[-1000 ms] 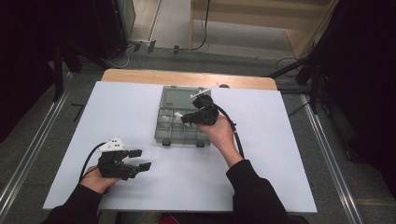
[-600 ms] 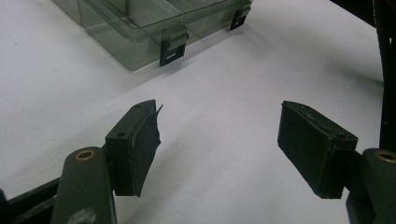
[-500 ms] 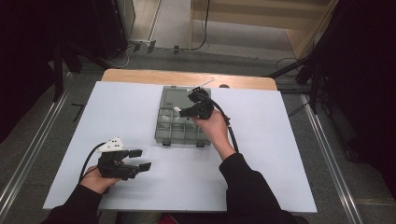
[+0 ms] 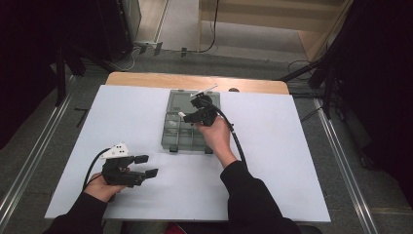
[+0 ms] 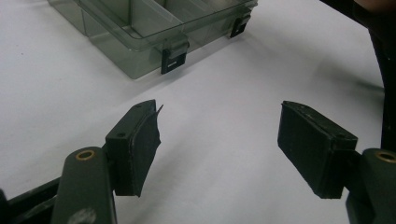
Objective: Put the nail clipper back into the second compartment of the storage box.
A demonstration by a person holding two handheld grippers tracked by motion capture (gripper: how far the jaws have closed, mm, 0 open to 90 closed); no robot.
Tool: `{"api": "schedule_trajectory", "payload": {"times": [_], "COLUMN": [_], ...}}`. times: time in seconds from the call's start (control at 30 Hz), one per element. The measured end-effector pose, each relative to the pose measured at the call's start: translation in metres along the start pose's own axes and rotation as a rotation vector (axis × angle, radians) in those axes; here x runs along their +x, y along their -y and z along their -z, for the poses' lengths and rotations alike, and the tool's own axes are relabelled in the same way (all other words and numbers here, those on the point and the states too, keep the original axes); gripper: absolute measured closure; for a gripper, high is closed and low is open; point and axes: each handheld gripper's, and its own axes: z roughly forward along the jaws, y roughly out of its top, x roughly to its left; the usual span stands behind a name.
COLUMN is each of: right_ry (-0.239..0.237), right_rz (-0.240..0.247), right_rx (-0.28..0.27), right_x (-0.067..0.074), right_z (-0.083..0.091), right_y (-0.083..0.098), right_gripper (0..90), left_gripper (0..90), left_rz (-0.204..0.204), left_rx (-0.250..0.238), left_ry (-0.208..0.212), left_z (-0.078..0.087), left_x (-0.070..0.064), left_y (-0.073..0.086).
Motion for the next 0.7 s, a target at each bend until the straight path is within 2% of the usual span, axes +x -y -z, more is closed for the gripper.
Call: {"api": "schedule_trajectory", "payload": {"times": [0.03, 0.17, 0.43, 0.7], "right_ry": [0.014, 0.003, 0.028, 0.001], "right_rz": [-0.013, -0.035, -0.025, -0.055], "right_rx": [0.002, 0.004, -0.003, -0.026], "right_x": [0.0, -0.0019, 0.0008, -0.001], "right_z": [-0.0035, -0.0086, -0.0107, -0.0117], "right_y": [0.0004, 0.0011, 0.0037, 0.0062], "right_gripper": [78.3, 78.3, 78.3, 78.1], "left_gripper": [29.0, 29.0, 29.0, 29.0], "left_rz": [-0.001, 0.0, -0.001, -0.003], "left_rx": [-0.002, -0.001, -0.002, -0.001], "left_ry": [0.002, 0.001, 0.003, 0.005], "left_z": [0.0002, 0.0, 0.0001, -0.0011], "left_x": [-0.0003, 0.0, 0.0, 0.0003], "left_y": [-0.0003, -0.0003, -0.0005, -0.001]}}
